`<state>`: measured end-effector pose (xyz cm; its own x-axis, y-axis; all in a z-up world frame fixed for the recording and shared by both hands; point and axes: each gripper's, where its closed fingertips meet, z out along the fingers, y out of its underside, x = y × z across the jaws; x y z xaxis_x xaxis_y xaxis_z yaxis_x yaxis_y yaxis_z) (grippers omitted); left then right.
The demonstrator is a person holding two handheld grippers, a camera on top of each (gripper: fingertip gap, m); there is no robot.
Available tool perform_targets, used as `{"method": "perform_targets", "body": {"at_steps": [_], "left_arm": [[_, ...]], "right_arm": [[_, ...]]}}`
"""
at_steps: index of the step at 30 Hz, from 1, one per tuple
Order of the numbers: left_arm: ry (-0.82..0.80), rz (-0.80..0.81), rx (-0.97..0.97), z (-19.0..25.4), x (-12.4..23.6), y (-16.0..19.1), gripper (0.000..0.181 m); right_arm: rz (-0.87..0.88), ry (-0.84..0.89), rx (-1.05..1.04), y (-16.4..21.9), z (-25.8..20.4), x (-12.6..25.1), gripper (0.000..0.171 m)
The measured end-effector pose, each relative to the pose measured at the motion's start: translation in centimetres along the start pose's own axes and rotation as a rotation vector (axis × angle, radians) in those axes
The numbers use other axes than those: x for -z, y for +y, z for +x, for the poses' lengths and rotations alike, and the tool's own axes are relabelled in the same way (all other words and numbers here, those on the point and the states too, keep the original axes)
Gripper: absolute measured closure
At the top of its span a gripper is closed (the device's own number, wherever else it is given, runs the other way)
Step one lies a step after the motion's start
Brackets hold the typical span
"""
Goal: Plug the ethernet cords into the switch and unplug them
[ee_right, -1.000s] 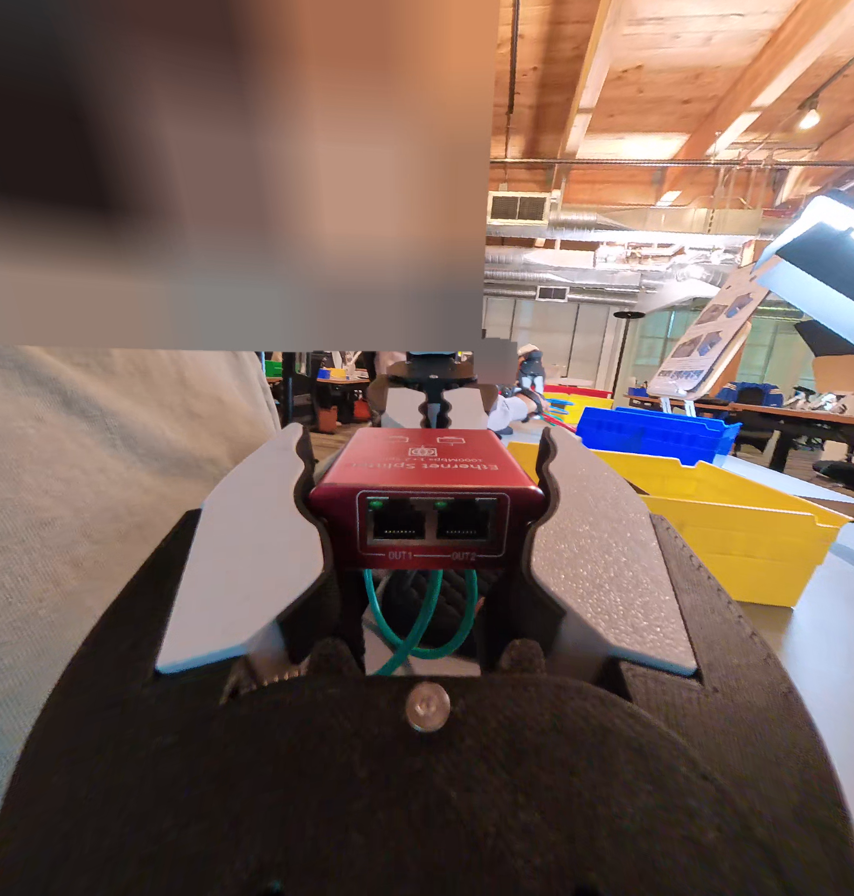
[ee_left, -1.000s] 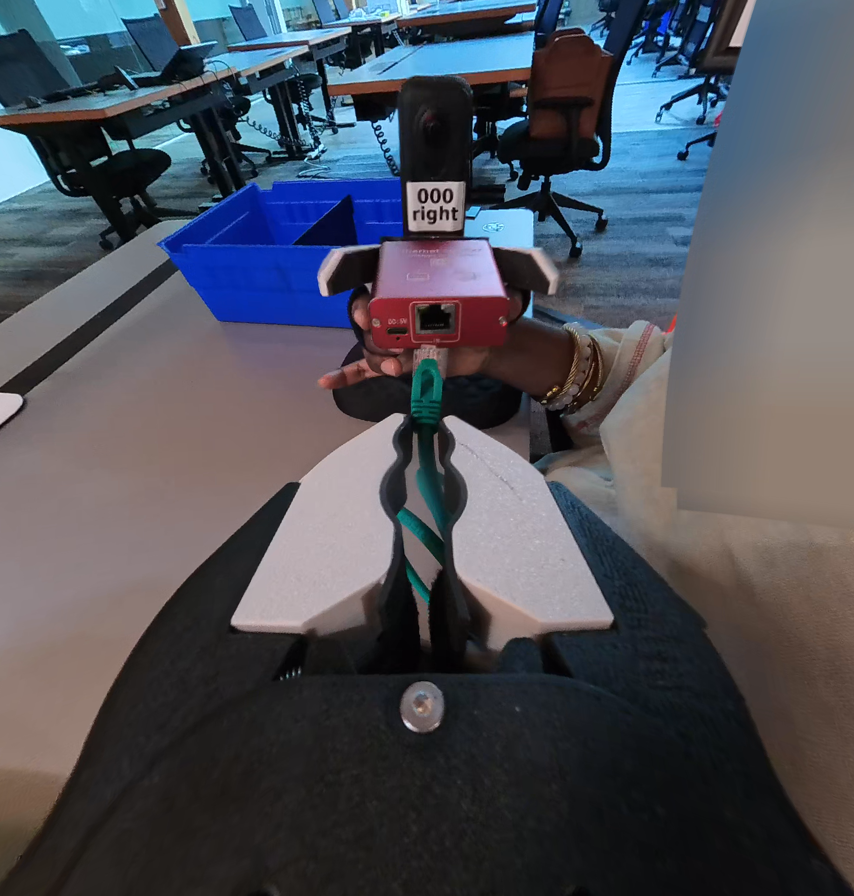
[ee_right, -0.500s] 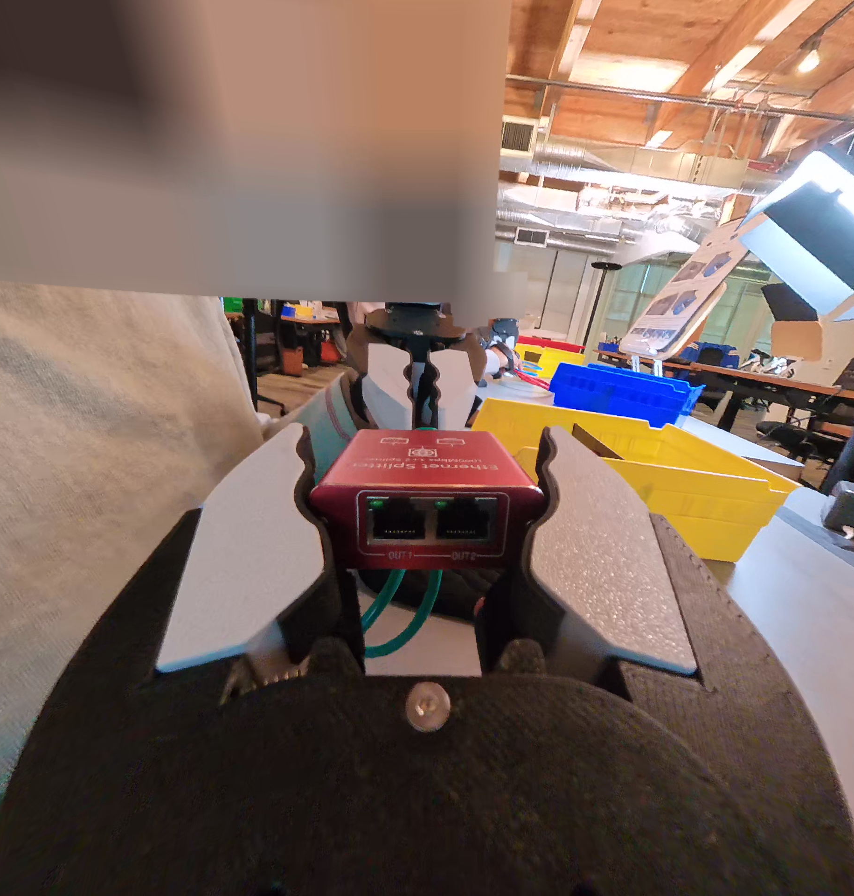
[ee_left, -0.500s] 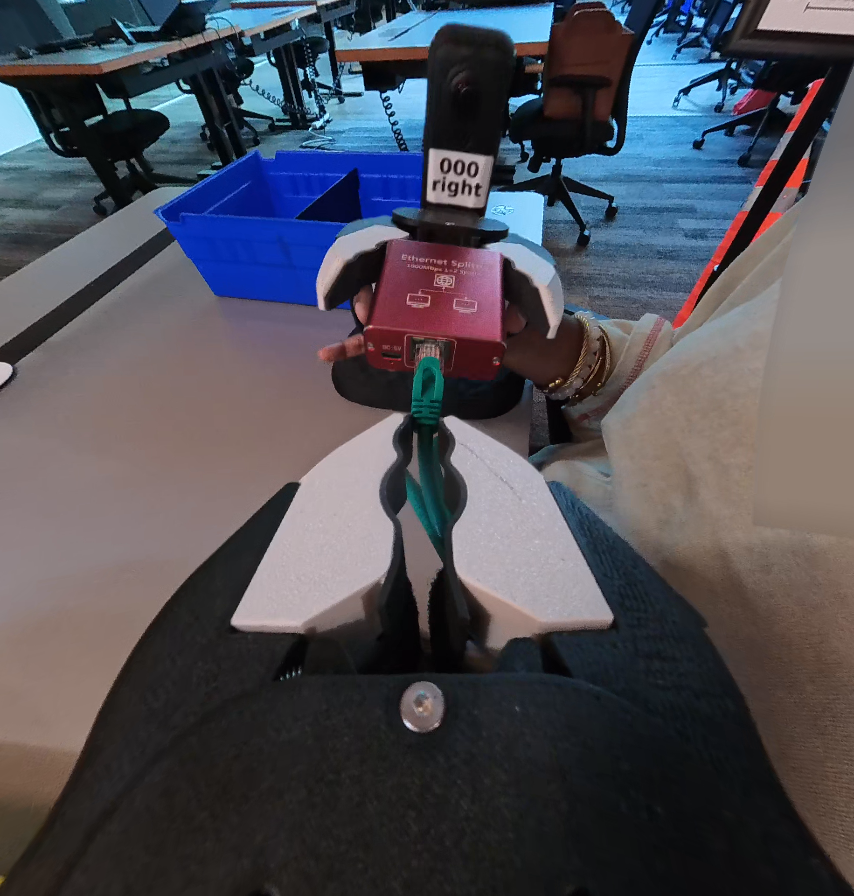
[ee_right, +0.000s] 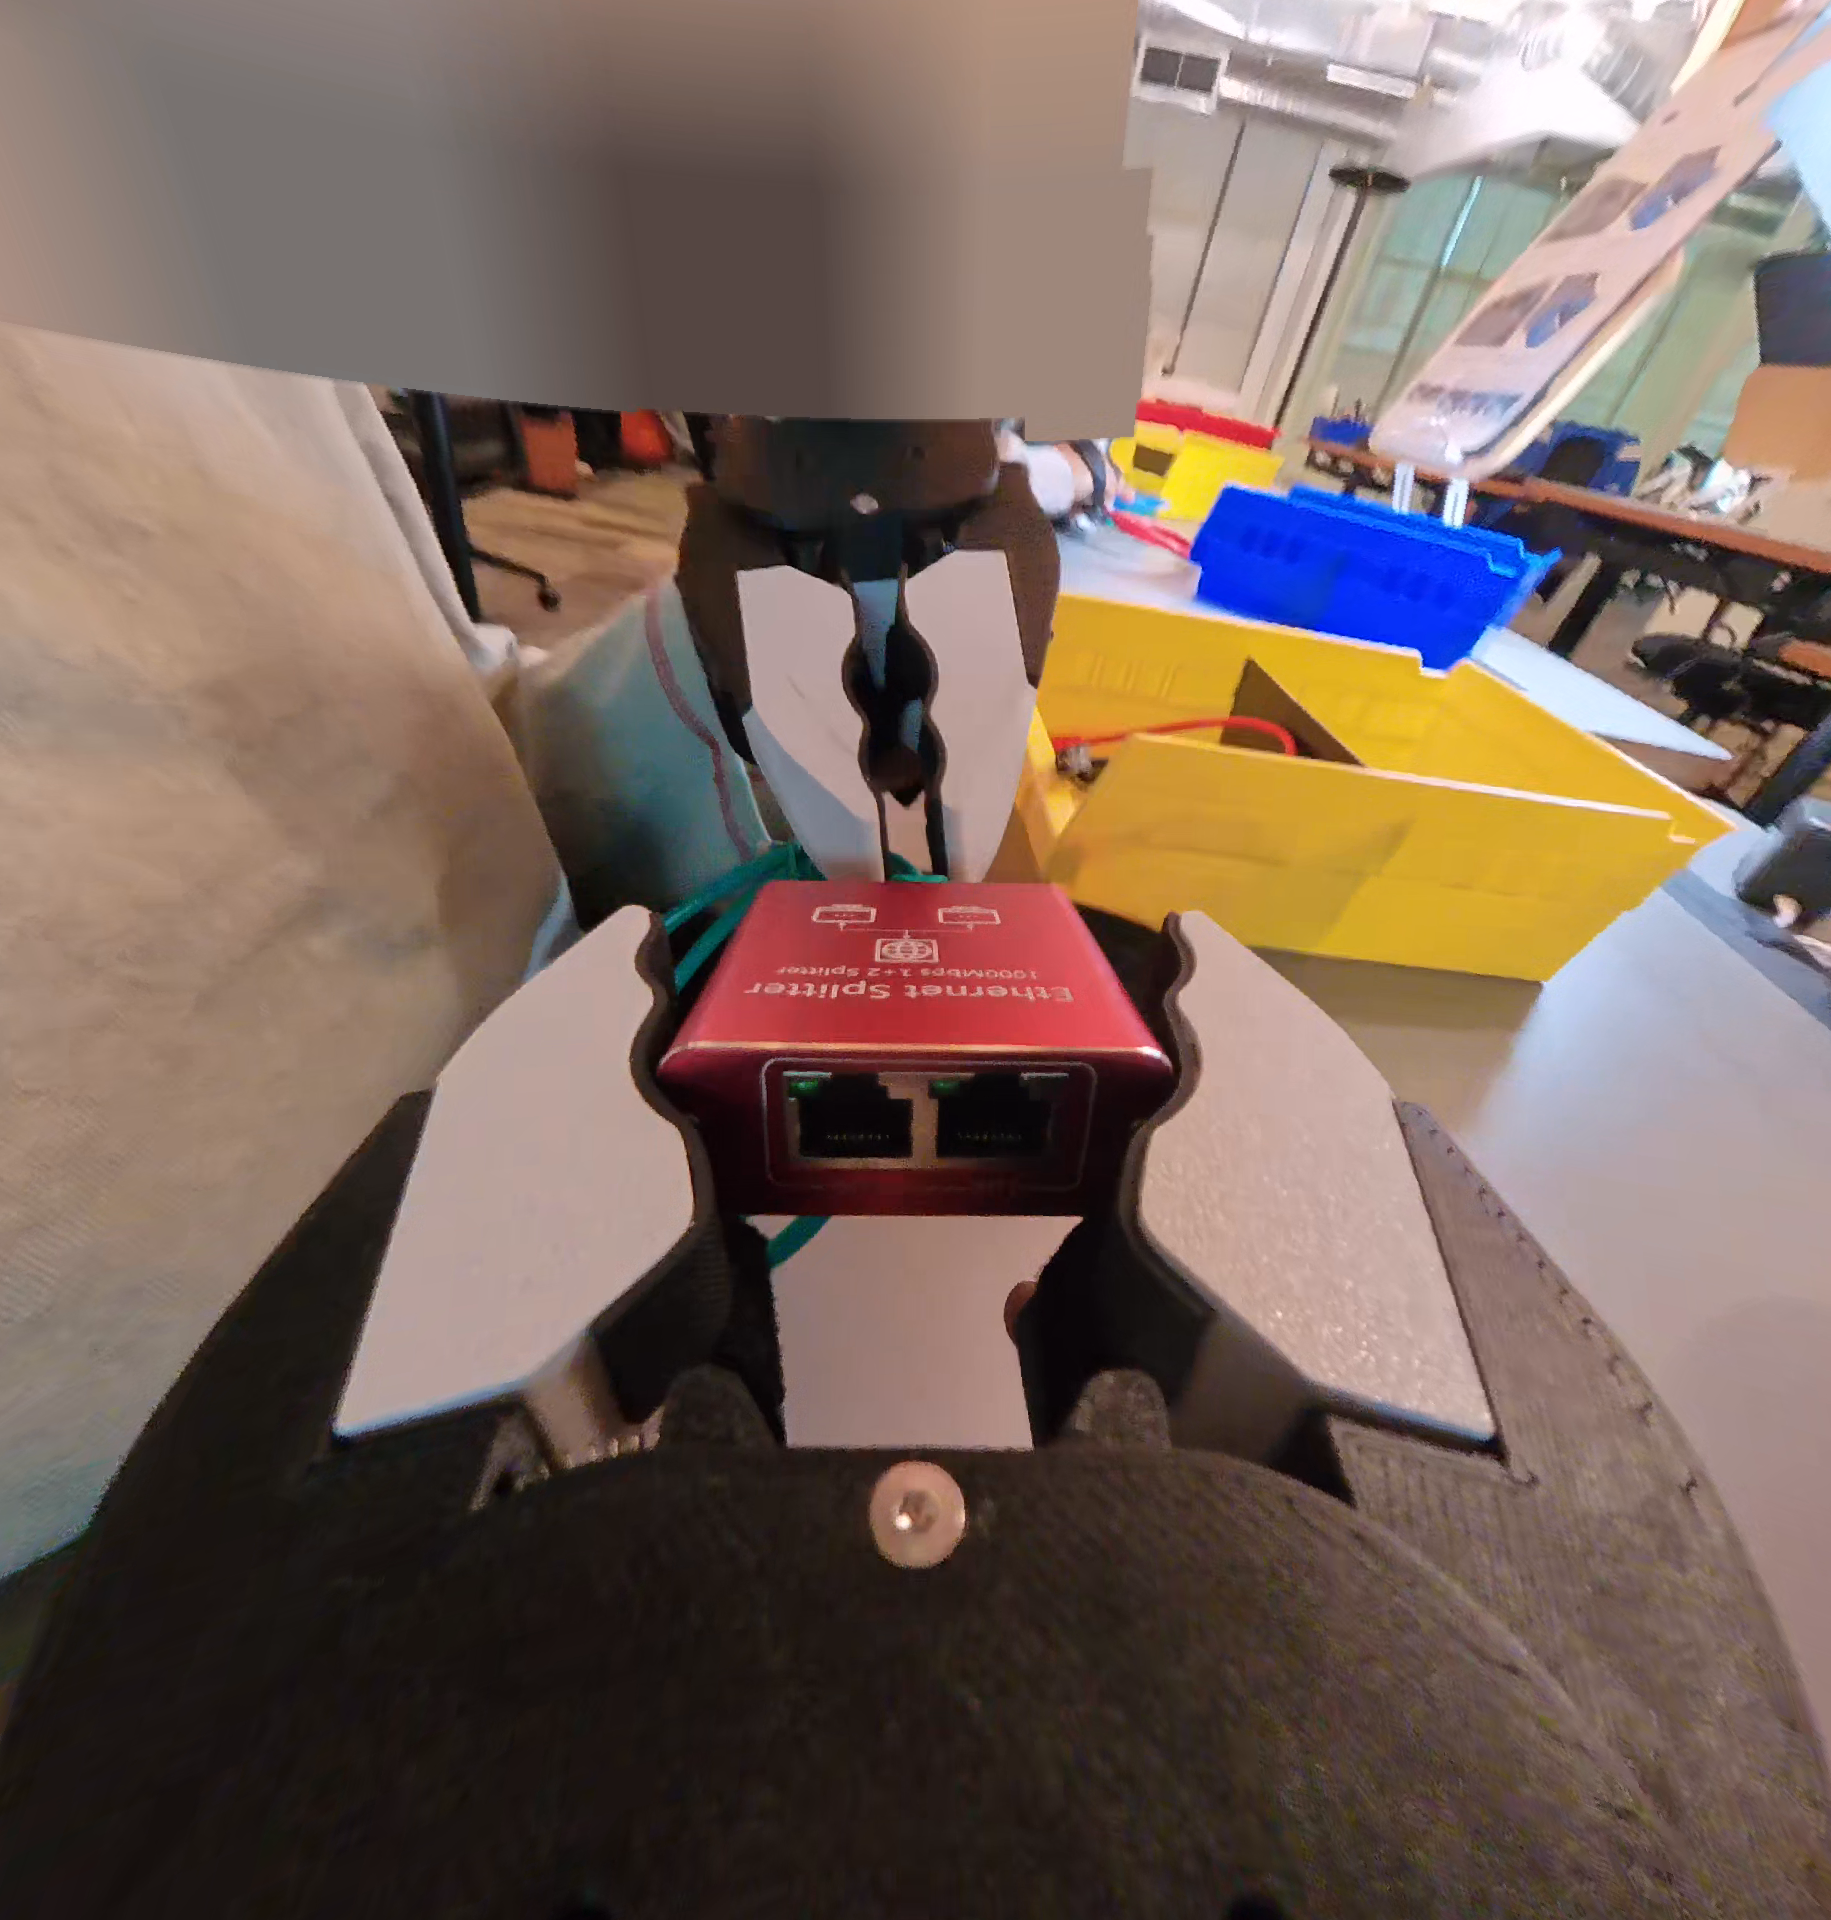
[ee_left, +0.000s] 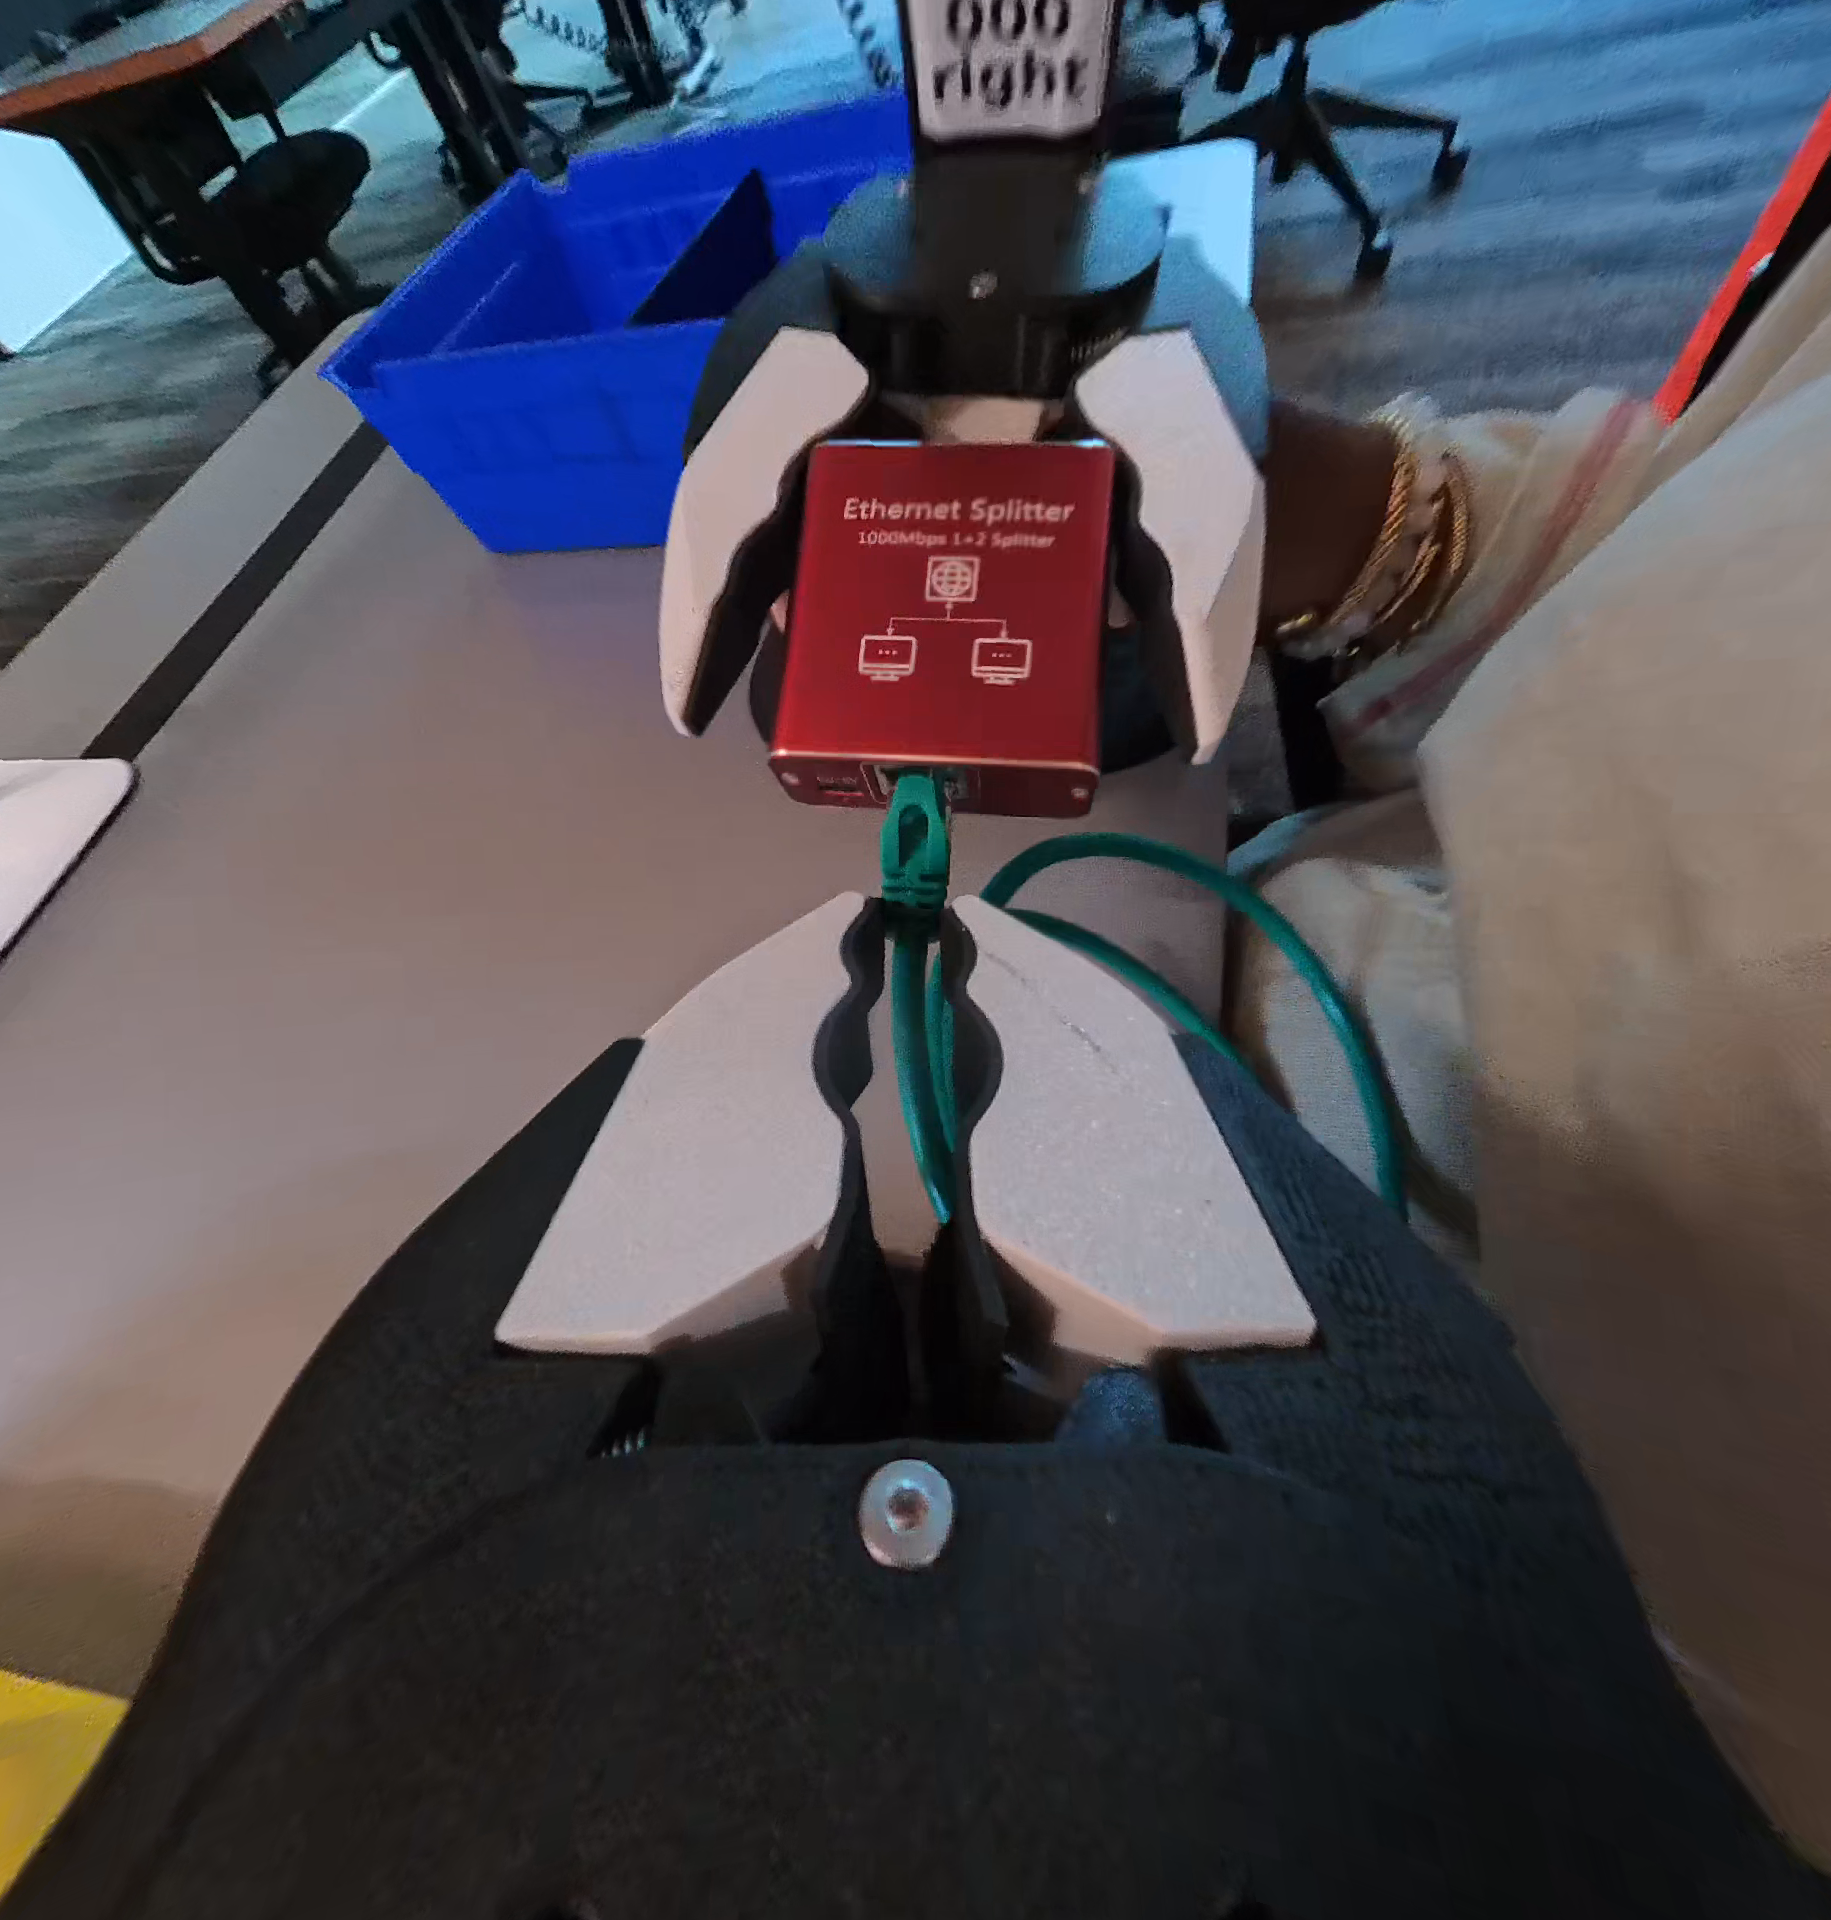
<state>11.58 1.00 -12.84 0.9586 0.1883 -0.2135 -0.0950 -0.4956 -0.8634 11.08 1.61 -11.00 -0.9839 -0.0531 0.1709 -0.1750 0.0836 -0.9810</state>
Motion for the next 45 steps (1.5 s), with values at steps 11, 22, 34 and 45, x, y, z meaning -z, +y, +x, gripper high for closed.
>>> {"method": "perform_targets", "body": {"at_steps": [11, 22, 34, 45], "left_arm": [[-0.004, 0.229, 0.004, -0.3, 2.5, -3.3, 0.171], [-0.143, 0.117, -0.619, 1.7, 4.0, -3.1, 0.171], [-0.942, 1.216, 0.091, -6.5, 18.2, -8.8, 0.138], [-0.073, 0.887, 0.742, -5.1, -1.2, -7.2, 0.132]], "right_arm": [[0.039, 0.067, 0.082, -2.3, -0.2, -0.1, 0.083], [-0.039, -0.323, -0.355, -1.3, -4.4, -0.1, 0.117], [0.716, 0.027, -0.619, -6.1, 4.9, 4.4, 0.142], [1.157, 0.230, -0.696, -6.2, 7.0, 6.9, 0.143]]}}
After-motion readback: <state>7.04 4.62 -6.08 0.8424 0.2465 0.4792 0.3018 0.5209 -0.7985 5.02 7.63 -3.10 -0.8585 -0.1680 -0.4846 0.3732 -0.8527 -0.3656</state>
